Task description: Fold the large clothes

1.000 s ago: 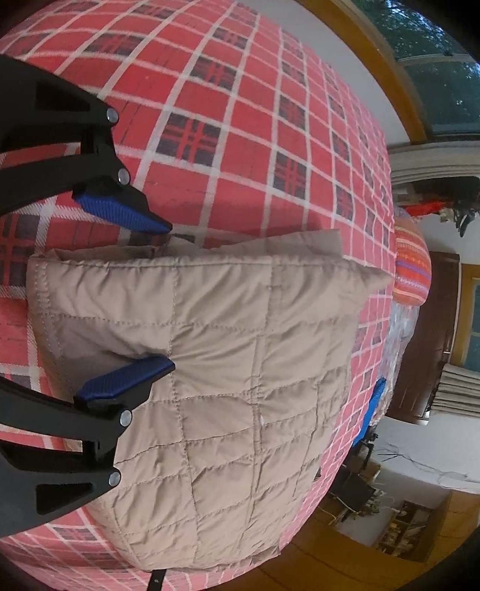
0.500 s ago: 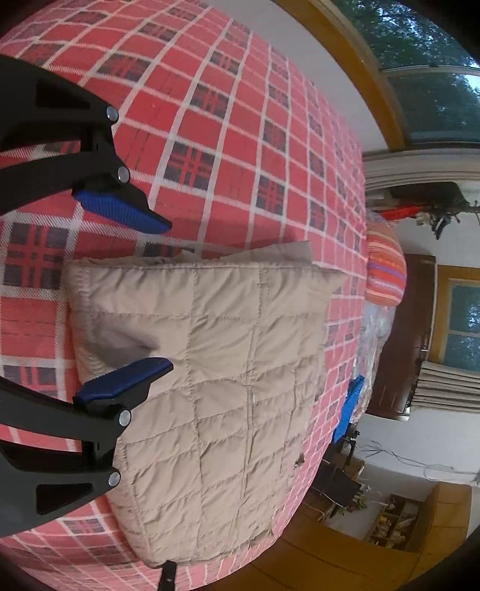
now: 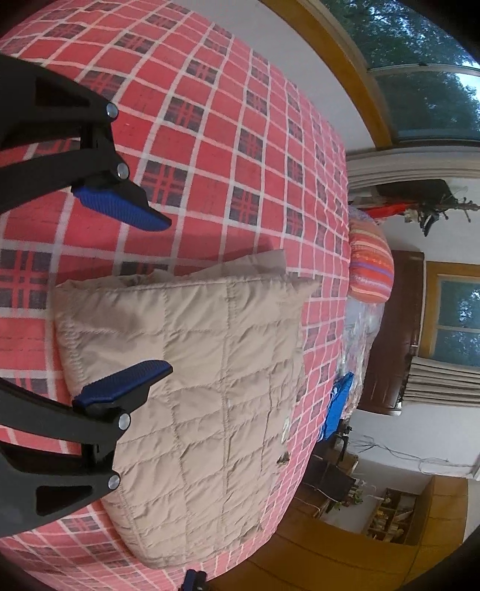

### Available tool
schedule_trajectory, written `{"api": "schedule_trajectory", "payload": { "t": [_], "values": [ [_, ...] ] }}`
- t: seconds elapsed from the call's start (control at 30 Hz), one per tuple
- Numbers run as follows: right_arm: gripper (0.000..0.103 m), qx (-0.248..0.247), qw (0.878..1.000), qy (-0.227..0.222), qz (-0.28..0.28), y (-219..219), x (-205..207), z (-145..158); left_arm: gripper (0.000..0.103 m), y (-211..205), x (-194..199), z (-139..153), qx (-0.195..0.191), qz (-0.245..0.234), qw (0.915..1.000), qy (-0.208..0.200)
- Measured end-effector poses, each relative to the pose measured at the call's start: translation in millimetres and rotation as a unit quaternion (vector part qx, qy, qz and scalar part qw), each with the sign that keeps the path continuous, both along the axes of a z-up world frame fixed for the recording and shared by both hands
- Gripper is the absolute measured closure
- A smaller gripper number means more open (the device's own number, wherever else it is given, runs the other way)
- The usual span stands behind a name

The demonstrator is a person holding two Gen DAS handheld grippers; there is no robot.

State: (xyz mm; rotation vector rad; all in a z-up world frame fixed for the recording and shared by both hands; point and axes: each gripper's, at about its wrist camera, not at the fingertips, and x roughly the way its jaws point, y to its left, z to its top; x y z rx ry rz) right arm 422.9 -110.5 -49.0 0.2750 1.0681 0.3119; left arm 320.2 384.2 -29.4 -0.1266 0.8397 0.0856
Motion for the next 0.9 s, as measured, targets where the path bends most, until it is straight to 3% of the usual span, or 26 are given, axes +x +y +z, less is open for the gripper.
{"api": "schedule_trajectory", "payload": {
  "t": [0.17, 0.27, 0.33, 0.57, 0.67, 0.8, 0.87, 0.9],
  "values": [
    [0.012, 0.02, 1.0, 0.023, -0.005, -5.2, 17.3, -19.4, 0.02, 41.0, 33.6, -11.1, -0.084, 0.006, 0.9956, 0.04],
    [0.012, 0.029, 0.999, 0.037, -0.004, -7.6, 22.3, -31.5, 0.02, 64.1, 51.3, -25.2, -0.168, -0.006, 0.9831, 0.072],
    [0.012, 0.042, 0.998, 0.041, -0.002, -8.7, 23.7, -36.3, 0.02, 70.6, 60.4, -34.0, -0.2, -0.011, 0.9758, 0.087],
    [0.009, 0.055, 0.997, 0.051, 0.004, -8.0, 26.6, -49.0, 0.019, 64.8, 79.6, -52.9, -0.218, -0.032, 0.9698, 0.103],
    [0.007, 0.059, 0.997, 0.055, 0.003, -7.5, 29.6, -51.0, 0.019, 53.2, 85.0, -57.0, -0.249, -0.066, 0.9604, 0.107],
    [0.006, 0.054, 0.997, 0.053, 0.008, -4.2, 32.4, -54.3, 0.017, 37.5, 87.5, -58.7, -0.231, -0.076, 0.9636, 0.111],
    [0.007, 0.056, 0.997, 0.05, 0.011, -1.3, 33.2, -53.8, 0.022, 29.2, 86.8, -57.5, -0.247, -0.097, 0.9577, 0.112],
    [0.008, 0.058, 0.997, 0.049, 0.013, 1.1, 33.1, -52.9, 0.022, 24.9, 86.3, -56.0, -0.236, -0.094, 0.9609, 0.11]
  ]
}}
